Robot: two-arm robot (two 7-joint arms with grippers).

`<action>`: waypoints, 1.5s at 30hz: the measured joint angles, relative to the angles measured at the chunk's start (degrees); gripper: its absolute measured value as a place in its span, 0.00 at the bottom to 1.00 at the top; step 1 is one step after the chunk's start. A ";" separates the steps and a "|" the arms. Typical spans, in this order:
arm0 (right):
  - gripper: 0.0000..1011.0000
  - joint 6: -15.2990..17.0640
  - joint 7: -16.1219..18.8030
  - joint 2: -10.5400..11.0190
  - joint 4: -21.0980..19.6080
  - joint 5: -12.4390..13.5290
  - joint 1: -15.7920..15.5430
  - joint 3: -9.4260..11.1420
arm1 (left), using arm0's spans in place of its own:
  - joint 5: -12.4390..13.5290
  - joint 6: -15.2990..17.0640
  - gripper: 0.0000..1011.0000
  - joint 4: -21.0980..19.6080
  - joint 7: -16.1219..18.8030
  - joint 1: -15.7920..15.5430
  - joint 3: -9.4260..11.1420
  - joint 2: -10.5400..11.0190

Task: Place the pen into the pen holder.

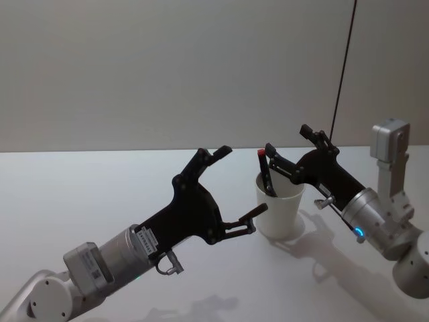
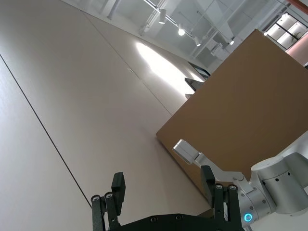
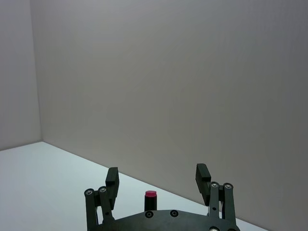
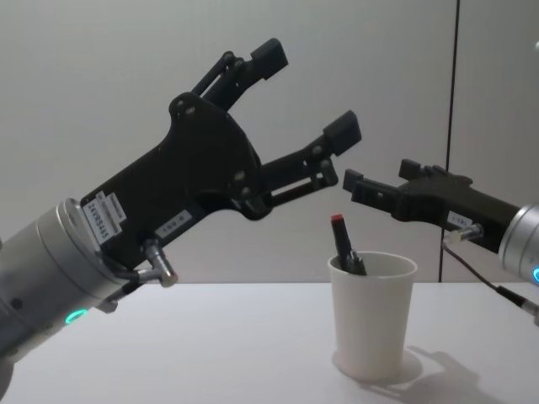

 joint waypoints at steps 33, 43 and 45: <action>0.99 -3.94 -8.69 3.47 -13.67 -3.52 -8.99 -0.24 | 0.00 0.00 0.99 0.00 0.01 0.00 0.00 0.00; 0.99 -4.92 -13.24 5.33 -19.33 -4.80 -13.59 -0.12 | 0.00 0.00 0.99 0.00 0.01 0.00 0.00 0.00; 0.99 -5.12 -14.13 5.70 -20.33 -5.01 -14.49 -0.09 | 0.00 0.00 0.99 0.00 0.00 0.00 0.00 0.00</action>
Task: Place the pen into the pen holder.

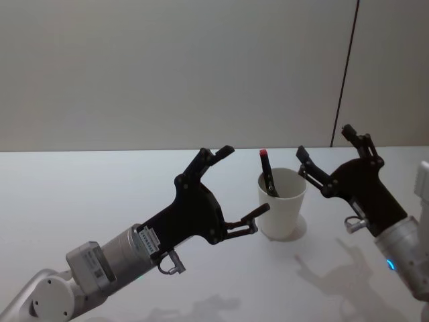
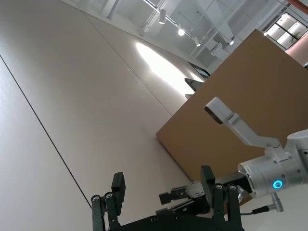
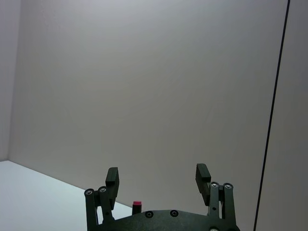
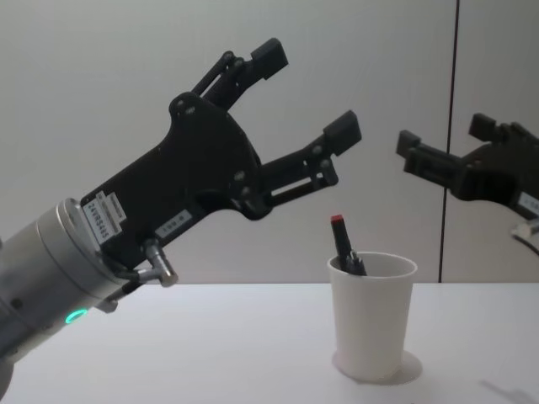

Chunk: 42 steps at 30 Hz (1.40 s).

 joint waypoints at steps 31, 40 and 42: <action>0.99 0.35 -4.68 1.94 -5.60 -0.96 -5.16 0.46 | 0.35 1.26 0.99 -0.57 1.23 0.19 0.08 0.16; 0.99 5.65 -5.44 2.38 -7.81 0.06 -6.63 1.31 | 2.04 6.57 0.99 -2.99 6.35 1.09 0.51 0.77; 0.99 7.34 -5.68 2.52 -8.46 0.36 -7.07 1.58 | 2.58 8.40 0.99 -3.80 8.10 1.36 0.64 0.98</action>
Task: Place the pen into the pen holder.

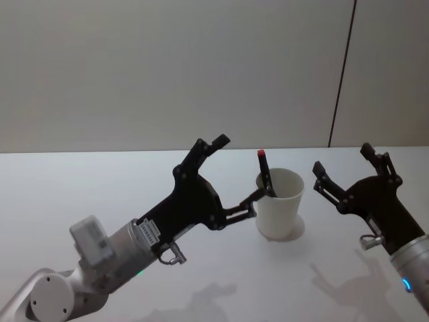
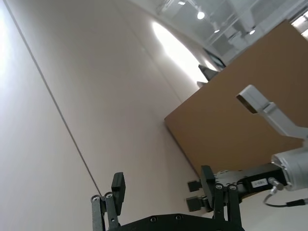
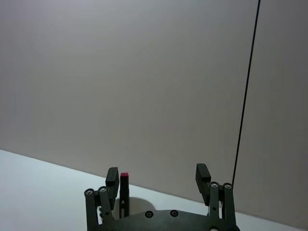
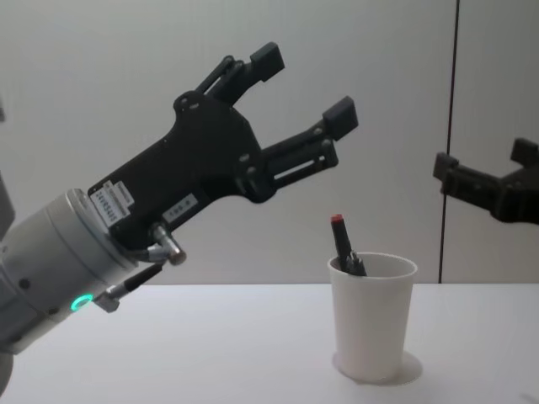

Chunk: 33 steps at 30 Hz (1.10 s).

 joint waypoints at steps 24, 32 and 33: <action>0.99 15.14 -2.19 1.30 -6.22 2.78 -4.10 2.49 | 5.59 17.78 0.99 -8.00 16.99 3.02 1.48 2.05; 0.99 15.50 -2.24 1.32 -6.37 2.85 -4.20 2.55 | 7.52 23.97 0.99 -10.80 23.00 4.04 1.97 2.76; 0.99 15.50 -2.24 1.32 -6.37 2.85 -4.20 2.55 | 7.73 24.65 0.99 -11.11 23.60 4.16 2.02 2.84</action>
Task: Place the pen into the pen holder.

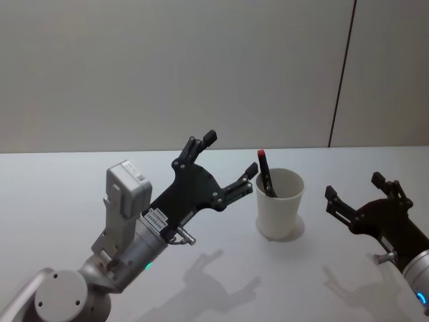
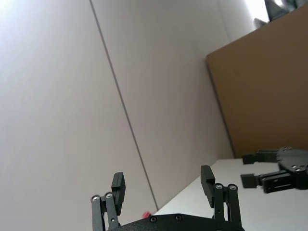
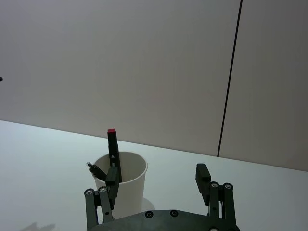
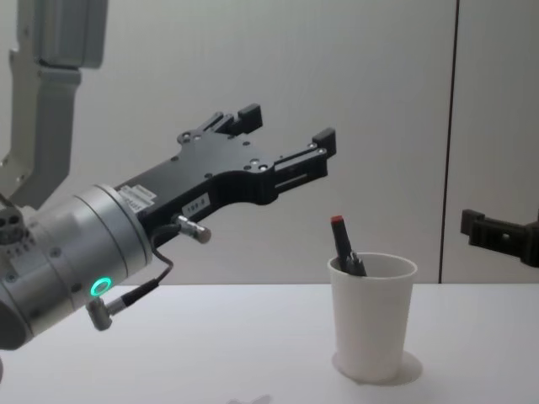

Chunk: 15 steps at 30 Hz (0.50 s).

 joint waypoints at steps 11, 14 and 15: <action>0.99 0.00 0.01 -0.02 0.00 0.00 0.00 -0.02 | 2.65 8.50 0.99 -3.78 8.14 1.41 0.69 0.96; 0.99 0.00 0.02 -0.02 0.00 0.00 0.00 -0.04 | 3.38 10.83 0.99 -4.85 10.32 1.81 0.87 1.22; 0.99 -0.01 0.02 -0.02 0.00 0.00 0.00 -0.04 | 3.55 11.40 0.99 -5.10 10.86 1.91 0.92 1.29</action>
